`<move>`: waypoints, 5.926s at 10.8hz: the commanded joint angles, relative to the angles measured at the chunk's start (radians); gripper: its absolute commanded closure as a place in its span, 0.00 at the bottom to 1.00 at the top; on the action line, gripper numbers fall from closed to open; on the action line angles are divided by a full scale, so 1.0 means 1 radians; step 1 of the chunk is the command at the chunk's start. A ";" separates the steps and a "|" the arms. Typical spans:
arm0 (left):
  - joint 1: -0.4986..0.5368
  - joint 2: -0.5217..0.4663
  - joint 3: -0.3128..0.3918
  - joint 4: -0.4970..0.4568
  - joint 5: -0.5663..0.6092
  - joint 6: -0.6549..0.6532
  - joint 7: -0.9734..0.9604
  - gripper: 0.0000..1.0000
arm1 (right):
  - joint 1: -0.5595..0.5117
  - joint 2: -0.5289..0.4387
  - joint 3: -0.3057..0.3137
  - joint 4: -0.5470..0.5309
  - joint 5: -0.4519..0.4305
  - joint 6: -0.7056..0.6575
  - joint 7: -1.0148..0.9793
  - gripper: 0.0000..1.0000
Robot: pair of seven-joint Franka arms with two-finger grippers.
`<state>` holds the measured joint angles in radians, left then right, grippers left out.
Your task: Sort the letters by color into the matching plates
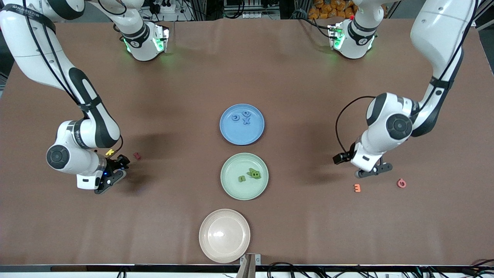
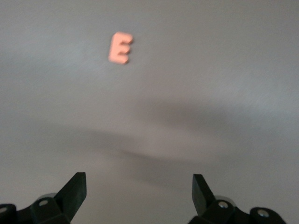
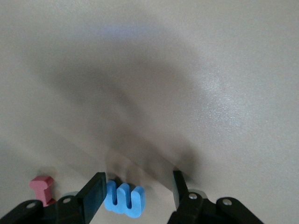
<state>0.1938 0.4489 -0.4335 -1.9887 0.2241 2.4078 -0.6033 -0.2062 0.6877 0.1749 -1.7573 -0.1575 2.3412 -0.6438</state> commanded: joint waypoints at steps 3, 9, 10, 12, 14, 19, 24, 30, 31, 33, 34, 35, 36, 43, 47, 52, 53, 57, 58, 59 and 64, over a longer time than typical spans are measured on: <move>0.084 -0.220 -0.019 -0.015 0.005 -0.222 0.252 0.00 | 0.001 -0.008 0.000 -0.001 -0.007 -0.033 -0.010 0.33; 0.200 -0.230 -0.008 0.422 -0.166 -0.619 0.511 0.00 | 0.001 -0.011 0.000 0.022 -0.007 -0.063 -0.028 0.33; 0.202 -0.231 -0.007 0.451 -0.161 -0.621 0.511 0.00 | 0.001 -0.025 0.000 0.021 -0.007 -0.100 -0.030 0.33; 0.202 -0.234 -0.002 0.488 -0.155 -0.686 0.511 0.00 | 0.001 -0.066 0.000 0.010 -0.005 -0.192 -0.033 0.33; 0.210 -0.265 0.015 0.502 -0.161 -0.768 0.526 0.00 | -0.002 -0.100 0.000 -0.052 -0.005 -0.200 -0.040 0.33; -0.087 -0.458 0.328 0.359 -0.247 -0.826 0.546 0.00 | -0.004 -0.128 0.000 -0.200 -0.089 0.013 -0.045 0.37; -0.094 -0.444 0.337 0.401 -0.227 -0.805 0.545 0.00 | -0.005 -0.128 0.000 -0.197 -0.120 0.035 -0.065 0.69; -0.099 -0.440 0.334 0.438 -0.204 -0.793 0.533 0.00 | -0.006 -0.157 0.033 -0.085 -0.100 -0.165 -0.079 1.00; -0.103 -0.438 0.334 0.441 -0.197 -0.791 0.540 0.00 | -0.002 -0.171 0.064 -0.035 -0.050 -0.256 -0.045 1.00; -0.103 -0.449 0.323 0.435 -0.196 -0.796 0.545 0.00 | 0.028 -0.172 0.125 0.030 -0.019 -0.364 0.123 1.00; -0.100 -0.450 0.320 0.435 -0.198 -0.799 0.545 0.00 | 0.046 -0.177 0.173 0.033 -0.019 -0.375 0.259 1.00; -0.099 -0.450 0.320 0.435 -0.198 -0.799 0.545 0.00 | 0.082 -0.177 0.216 0.032 -0.017 -0.373 0.411 1.00; -0.099 -0.450 0.320 0.435 -0.198 -0.802 0.547 0.00 | 0.144 -0.175 0.239 0.032 0.001 -0.367 0.581 1.00; -0.099 -0.449 0.318 0.435 -0.196 -0.802 0.547 0.00 | 0.523 -0.071 0.288 0.032 0.079 -0.146 1.330 1.00; -0.100 -0.449 0.318 0.435 -0.196 -0.802 0.545 0.00 | 0.557 -0.066 0.290 0.033 0.085 -0.151 1.409 0.00; -0.099 -0.447 0.318 0.435 -0.198 -0.802 0.547 0.00 | 0.418 -0.316 0.308 0.035 0.092 -0.330 1.394 0.00; -0.099 -0.447 0.318 0.435 -0.198 -0.802 0.547 0.00 | 0.380 -0.386 0.316 0.036 0.093 -0.357 1.392 0.00; -0.097 -0.446 0.318 0.435 -0.198 -0.802 0.547 0.00 | 0.236 -0.586 0.316 0.161 0.093 -0.568 1.209 0.00; -0.097 -0.447 0.318 0.435 -0.198 -0.802 0.547 0.00 | 0.213 -0.609 0.287 0.185 0.093 -0.636 1.091 0.00; -0.099 -0.447 0.318 0.435 -0.198 -0.802 0.547 0.00 | 0.188 -0.641 0.221 0.194 0.102 -0.676 1.014 0.00; -0.097 -0.446 0.318 0.435 -0.196 -0.802 0.547 0.00 | 0.075 -0.668 0.051 0.277 0.175 -0.790 0.798 0.00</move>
<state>0.0955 0.0077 -0.1134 -1.5582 0.0082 1.6155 -0.0786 -0.0949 0.0248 0.2097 -1.4829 0.0754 1.5687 0.2810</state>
